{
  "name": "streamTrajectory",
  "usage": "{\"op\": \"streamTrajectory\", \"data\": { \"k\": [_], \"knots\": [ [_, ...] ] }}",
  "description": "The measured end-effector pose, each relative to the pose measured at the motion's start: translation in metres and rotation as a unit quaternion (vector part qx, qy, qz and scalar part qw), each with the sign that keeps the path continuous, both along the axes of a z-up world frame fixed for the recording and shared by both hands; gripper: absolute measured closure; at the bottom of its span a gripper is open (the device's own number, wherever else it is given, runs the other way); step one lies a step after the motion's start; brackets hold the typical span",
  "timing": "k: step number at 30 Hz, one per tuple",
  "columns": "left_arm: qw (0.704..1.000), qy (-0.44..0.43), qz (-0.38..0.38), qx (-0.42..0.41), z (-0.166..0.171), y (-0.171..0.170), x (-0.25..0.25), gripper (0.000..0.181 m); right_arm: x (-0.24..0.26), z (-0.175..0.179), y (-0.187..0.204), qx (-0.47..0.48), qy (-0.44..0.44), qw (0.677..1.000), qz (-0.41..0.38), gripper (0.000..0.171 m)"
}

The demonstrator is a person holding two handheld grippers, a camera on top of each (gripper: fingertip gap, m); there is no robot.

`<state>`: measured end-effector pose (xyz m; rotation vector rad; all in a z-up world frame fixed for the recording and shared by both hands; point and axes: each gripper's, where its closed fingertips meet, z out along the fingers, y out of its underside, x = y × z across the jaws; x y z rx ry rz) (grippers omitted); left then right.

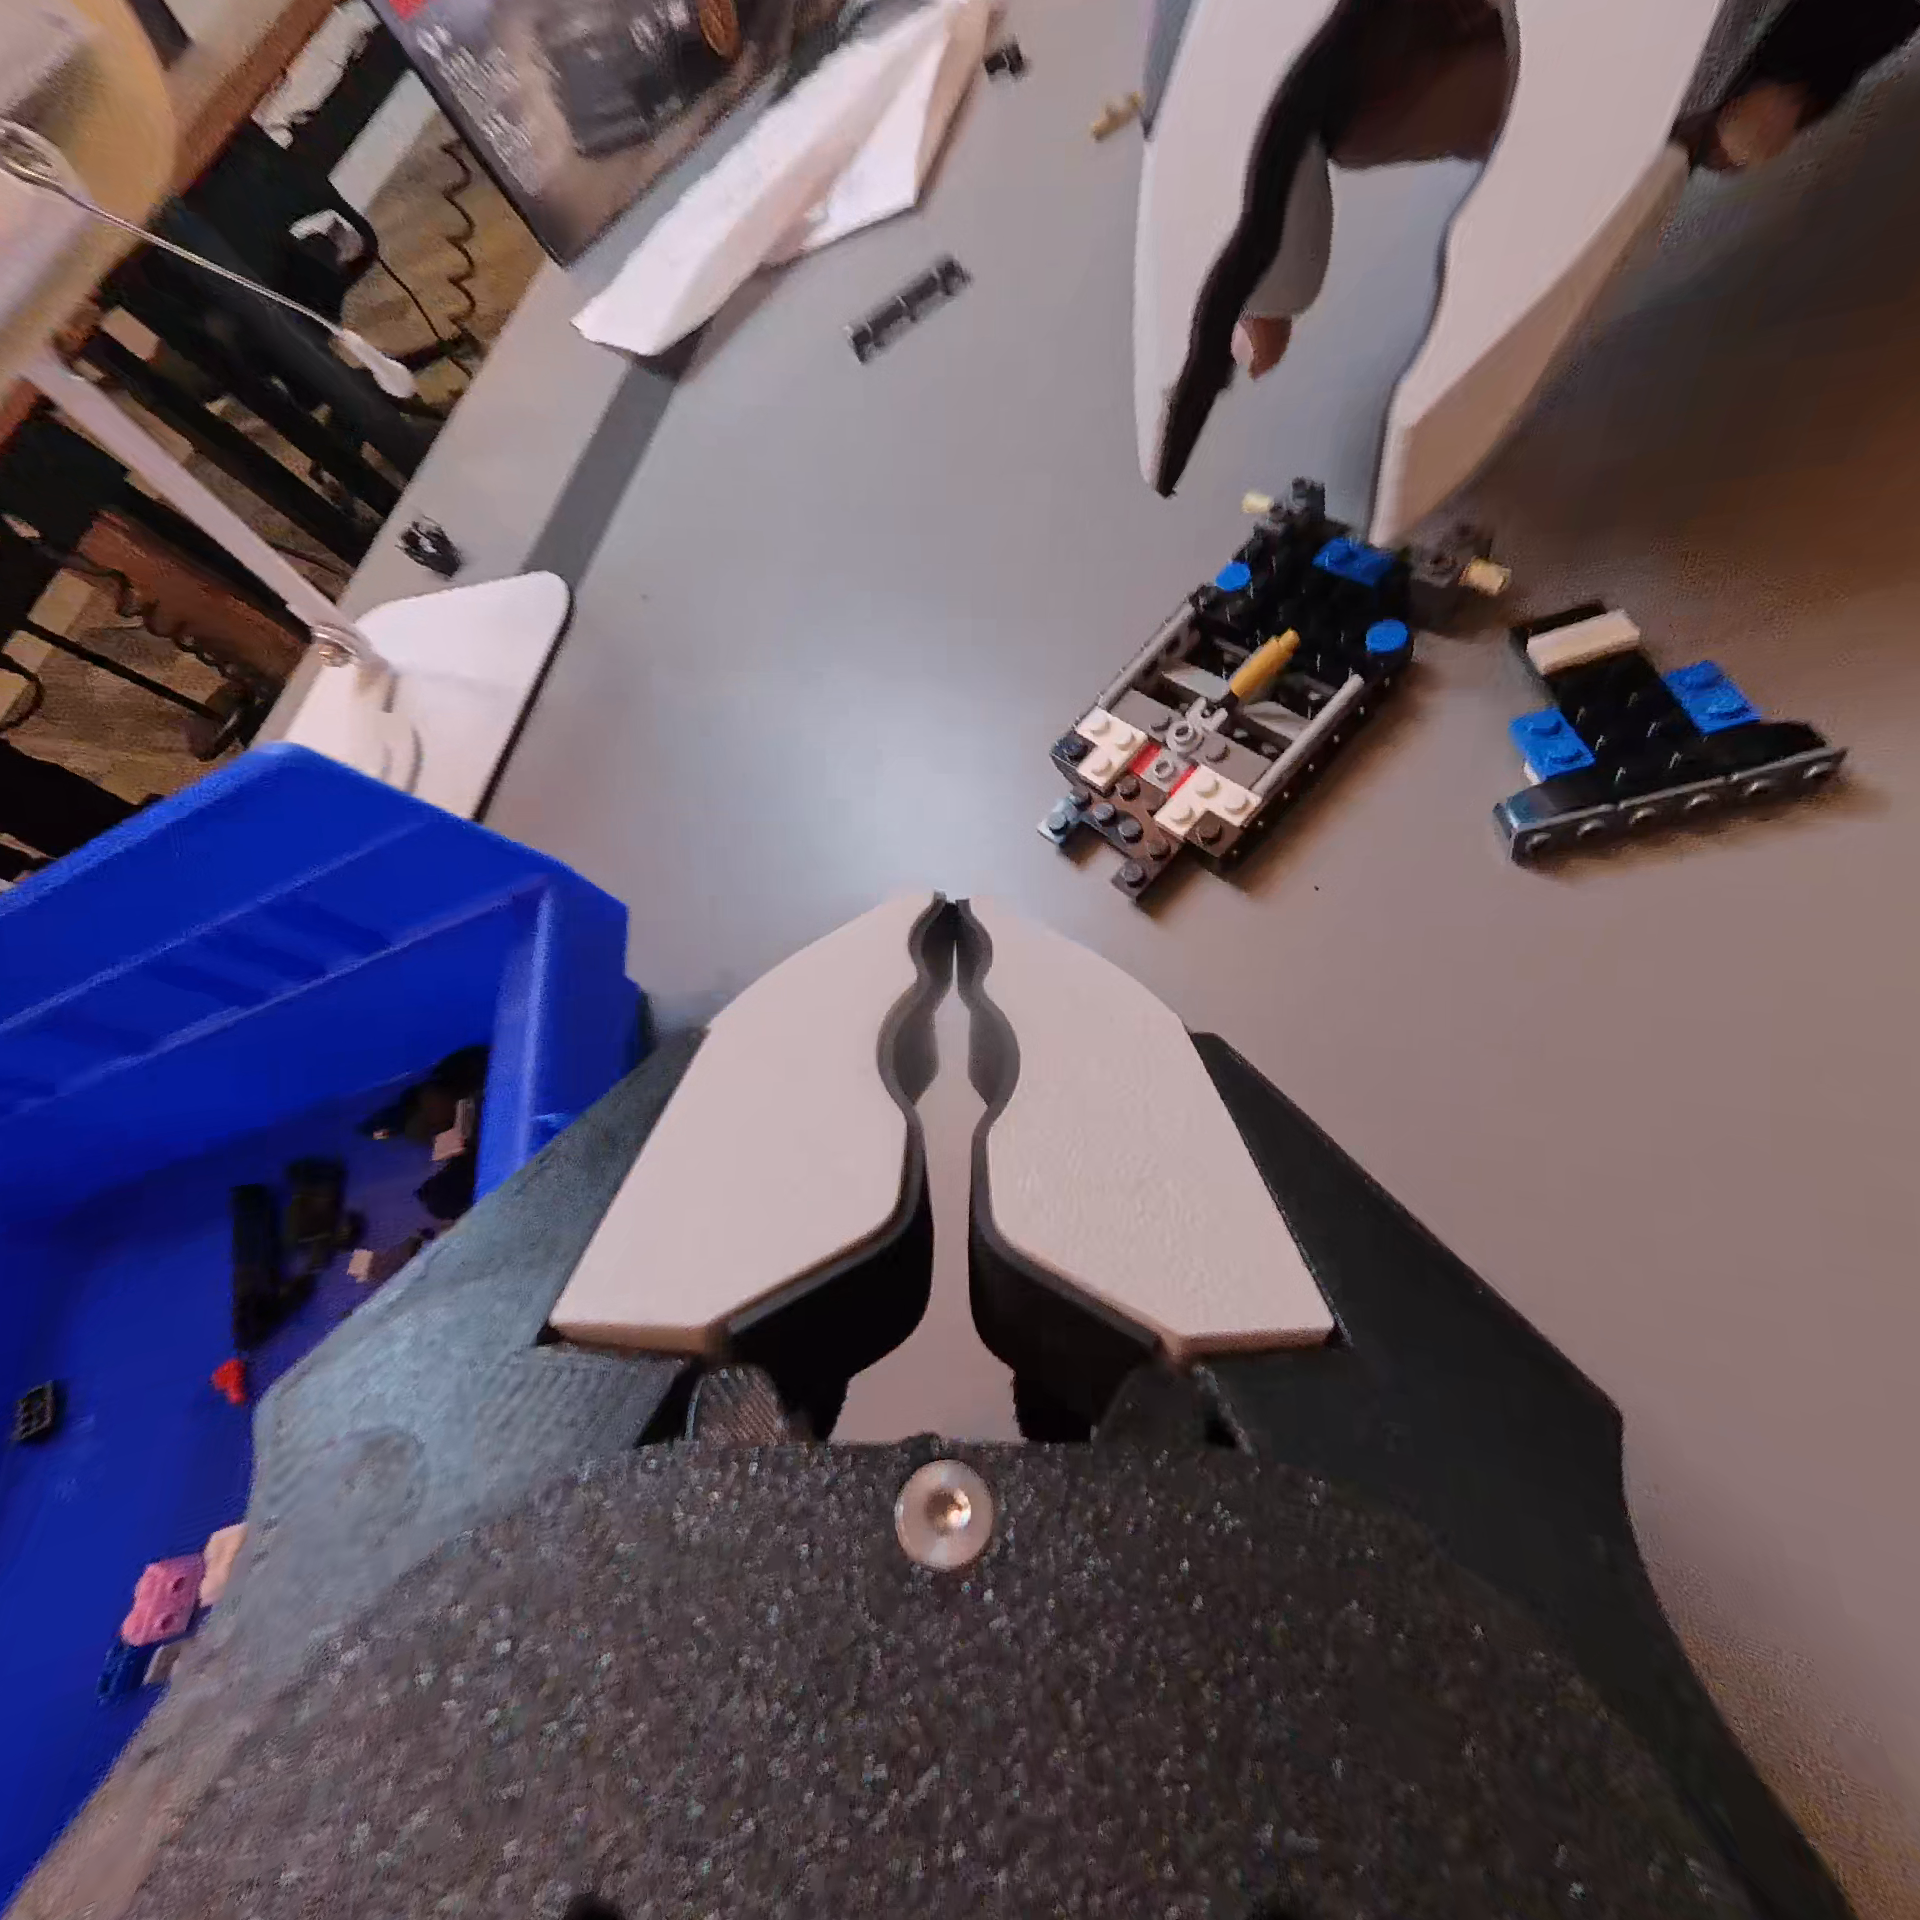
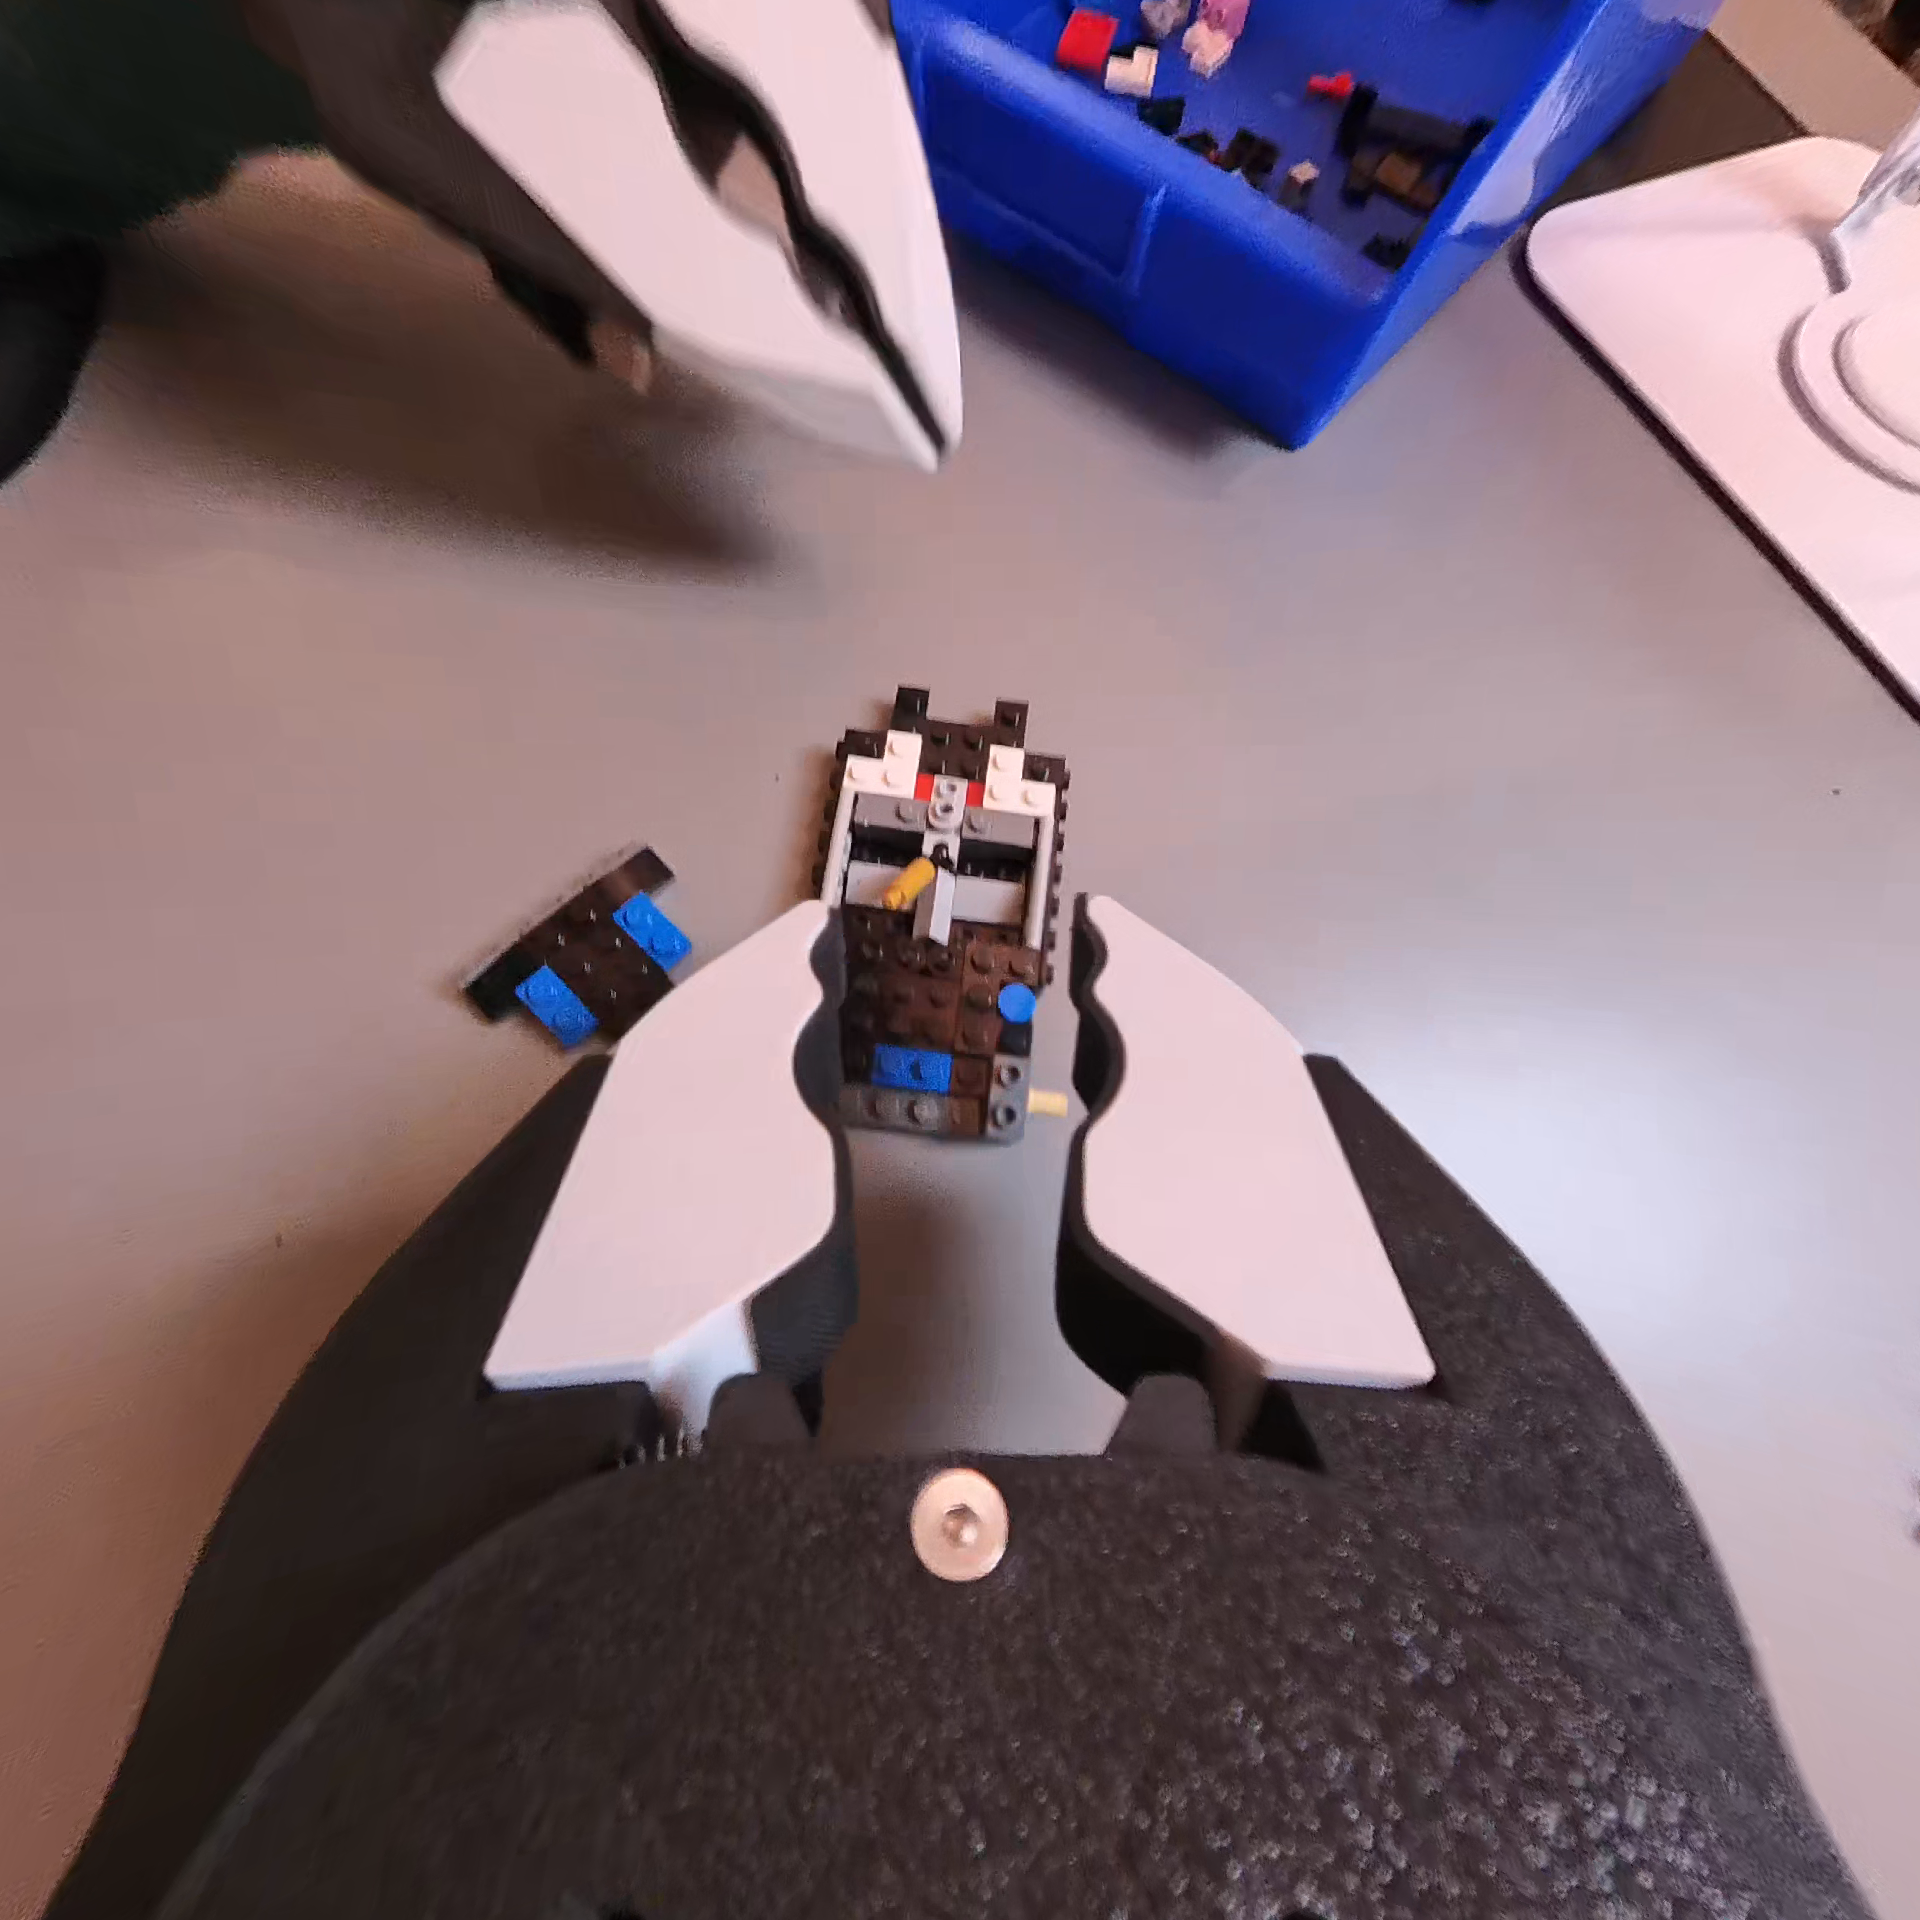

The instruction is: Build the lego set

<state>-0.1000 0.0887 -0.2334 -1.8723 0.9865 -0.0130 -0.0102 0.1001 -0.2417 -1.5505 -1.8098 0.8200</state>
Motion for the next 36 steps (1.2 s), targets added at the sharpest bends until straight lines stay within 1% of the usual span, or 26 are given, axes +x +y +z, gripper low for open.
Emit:
{"op": "streamTrajectory", "data": {
  "k": [3, 6, 10, 13, 17, 22, 25, 28, 32, 36],
  "knots": [
    [1.000, 0.017, -0.009, -0.010, -0.013, 0.001, 0.007, 0.181, -0.008, 0.000, -0.009, 0.009, 0.017, 1.000, 0.014, 0.143],
    [1.000, 0.002, -0.002, -0.001, -0.009, 0.004, 0.008, 0.181, -0.015, 0.004, -0.007, 0.060, 0.034, 0.998, 0.011, 0.147],
    [0.997, -0.057, 0.040, 0.028, 0.009, 0.014, 0.001, 0.181, -0.034, 0.030, 0.004, 0.080, 0.103, 0.991, -0.024, 0.146],
    [0.992, -0.100, 0.065, 0.033, 0.017, 0.018, -0.004, 0.181, -0.052, 0.055, 0.017, 0.099, 0.154, 0.982, -0.055, 0.146],
    [0.990, -0.120, 0.073, 0.032, 0.016, 0.021, -0.007, 0.181, -0.091, 0.090, 0.044, 0.101, 0.194, 0.971, -0.101, 0.132],
    [0.989, -0.109, 0.087, 0.037, 0.010, 0.024, -0.013, 0.181, -0.162, 0.140, 0.092, 0.134, 0.241, 0.948, -0.161, 0.112],
    [0.990, -0.093, 0.094, 0.046, 0.007, 0.025, -0.019, 0.181, -0.201, 0.159, 0.124, 0.159, 0.248, 0.933, -0.204, 0.101],
    [0.991, -0.064, 0.099, 0.057, 0.002, 0.026, -0.025, 0.181, -0.232, 0.168, 0.153, 0.190, 0.238, 0.921, -0.242, 0.092],
    [0.992, -0.051, 0.096, 0.056, -0.002, 0.026, -0.027, 0.181, -0.255, 0.165, 0.181, 0.224, 0.215, 0.908, -0.280, 0.090],
    [0.993, -0.035, 0.094, 0.061, -0.003, 0.026, -0.029, 0.181, -0.256, 0.166, 0.198, 0.262, 0.208, 0.895, -0.293, 0.105]
  ]
}}
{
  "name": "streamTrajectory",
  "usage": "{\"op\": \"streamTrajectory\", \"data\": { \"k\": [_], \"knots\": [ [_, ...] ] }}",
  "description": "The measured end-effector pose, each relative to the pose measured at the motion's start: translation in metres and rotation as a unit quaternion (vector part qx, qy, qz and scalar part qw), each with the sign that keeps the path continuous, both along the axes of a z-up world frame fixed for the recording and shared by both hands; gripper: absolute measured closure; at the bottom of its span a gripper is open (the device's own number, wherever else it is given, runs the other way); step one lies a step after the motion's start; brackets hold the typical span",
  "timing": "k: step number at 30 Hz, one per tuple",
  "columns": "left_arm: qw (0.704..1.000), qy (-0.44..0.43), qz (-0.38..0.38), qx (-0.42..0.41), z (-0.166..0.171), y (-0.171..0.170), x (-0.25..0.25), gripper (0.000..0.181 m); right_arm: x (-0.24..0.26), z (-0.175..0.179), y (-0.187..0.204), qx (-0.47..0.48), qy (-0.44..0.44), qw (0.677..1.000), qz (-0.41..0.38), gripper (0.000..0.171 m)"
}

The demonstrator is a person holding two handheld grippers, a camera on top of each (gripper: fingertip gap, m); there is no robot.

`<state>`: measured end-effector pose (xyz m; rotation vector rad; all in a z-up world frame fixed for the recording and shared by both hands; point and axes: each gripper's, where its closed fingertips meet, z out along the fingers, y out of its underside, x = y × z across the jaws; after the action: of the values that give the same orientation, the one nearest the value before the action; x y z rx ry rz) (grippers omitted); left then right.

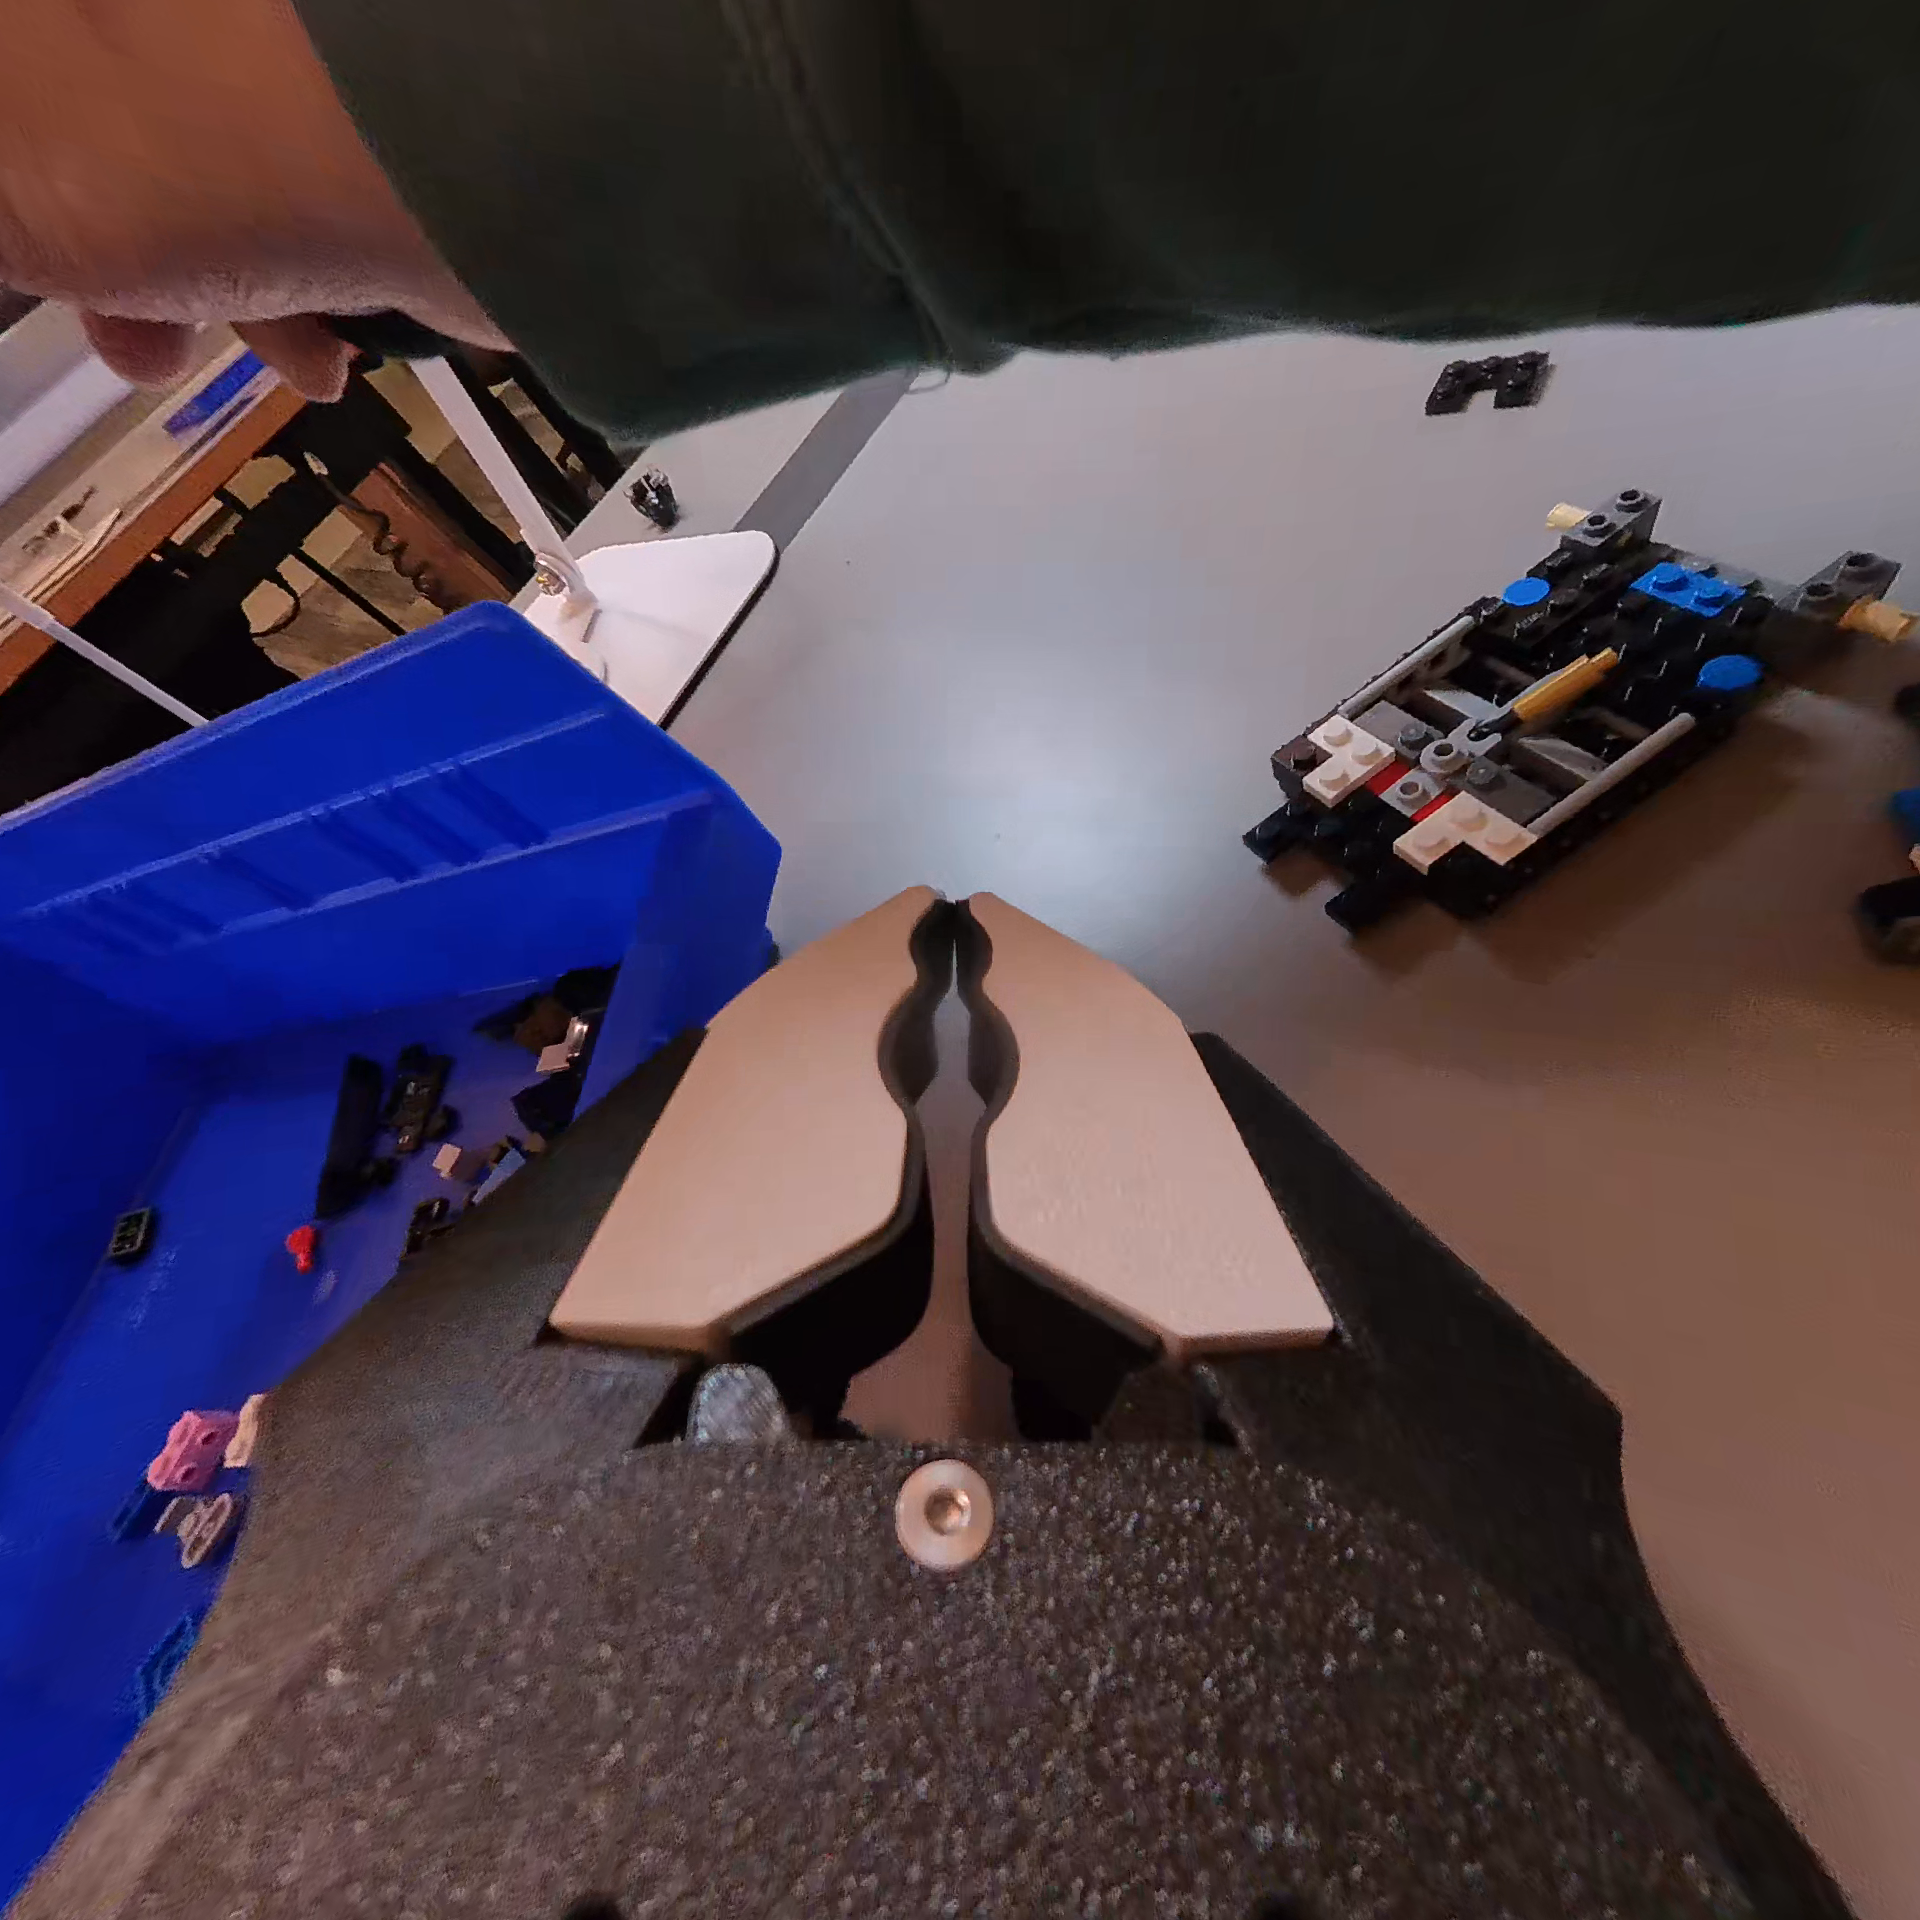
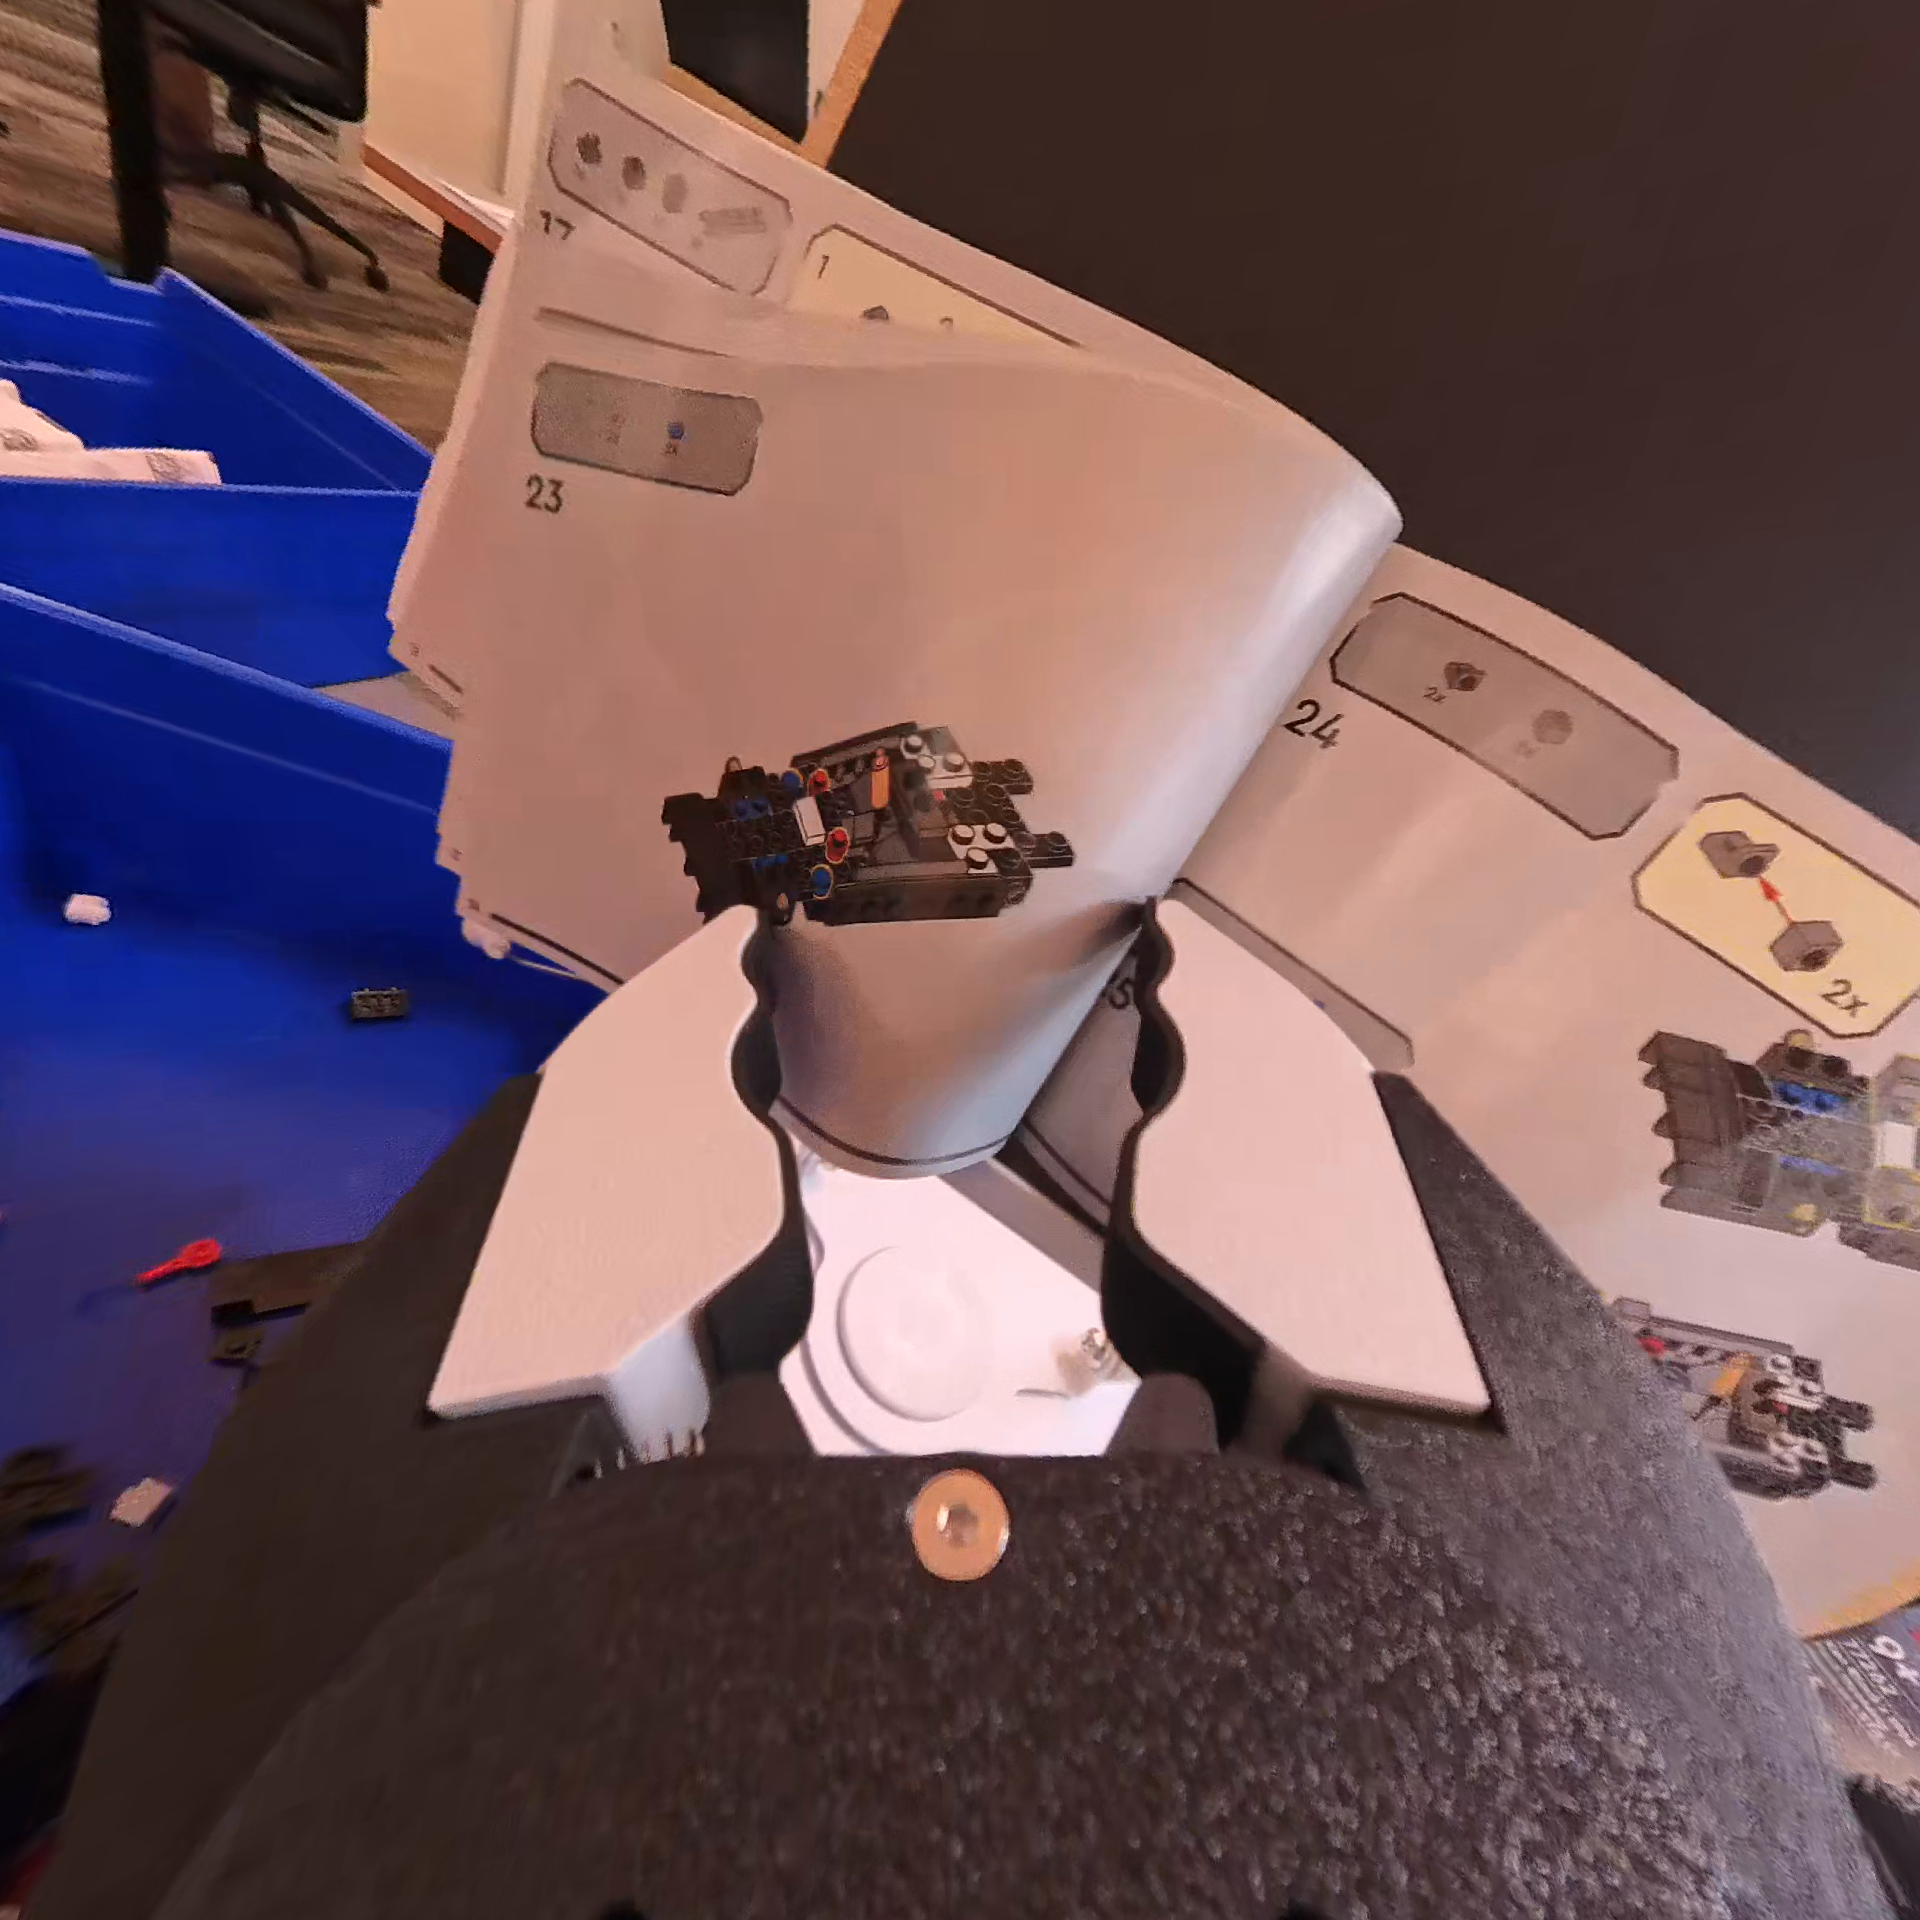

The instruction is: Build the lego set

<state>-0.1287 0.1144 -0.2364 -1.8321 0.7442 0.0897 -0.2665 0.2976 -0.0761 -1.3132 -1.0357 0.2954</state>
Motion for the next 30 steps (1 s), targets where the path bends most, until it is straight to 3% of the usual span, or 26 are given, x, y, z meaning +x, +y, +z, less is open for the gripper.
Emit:
{"op": "streamTrajectory", "data": {
  "k": [8, 14, 18, 22, 25, 30],
  "knots": [
    [1.000, -0.005, 0.010, -0.006, -0.003, 0.002, -0.009, 0.181, 0.015, 0.004, 0.008, -0.002, -0.013, 0.999, 0.033, 0.135],
    [1.000, 0.009, 0.008, -0.012, -0.008, 0.002, -0.008, 0.181, 0.020, 0.007, 0.005, -0.009, -0.025, 0.998, 0.064, 0.141],
    [1.000, 0.012, 0.007, -0.015, -0.010, 0.002, -0.009, 0.181, 0.023, 0.008, -0.001, -0.019, -0.030, 0.996, 0.086, 0.137],
    [1.000, 0.012, -0.007, -0.015, -0.010, -0.001, -0.005, 0.181, 0.045, -0.008, -0.058, -0.091, -0.069, 0.970, 0.214, 0.133],
    [1.000, -0.001, -0.025, -0.014, -0.006, -0.004, 0.001, 0.181, 0.100, -0.039, -0.108, -0.127, -0.131, 0.939, 0.291, 0.135],
    [0.999, -0.023, -0.042, -0.019, -0.004, -0.003, 0.009, 0.181, 0.201, -0.108, -0.155, -0.233, -0.190, 0.903, 0.308, 0.137]
  ]
}}
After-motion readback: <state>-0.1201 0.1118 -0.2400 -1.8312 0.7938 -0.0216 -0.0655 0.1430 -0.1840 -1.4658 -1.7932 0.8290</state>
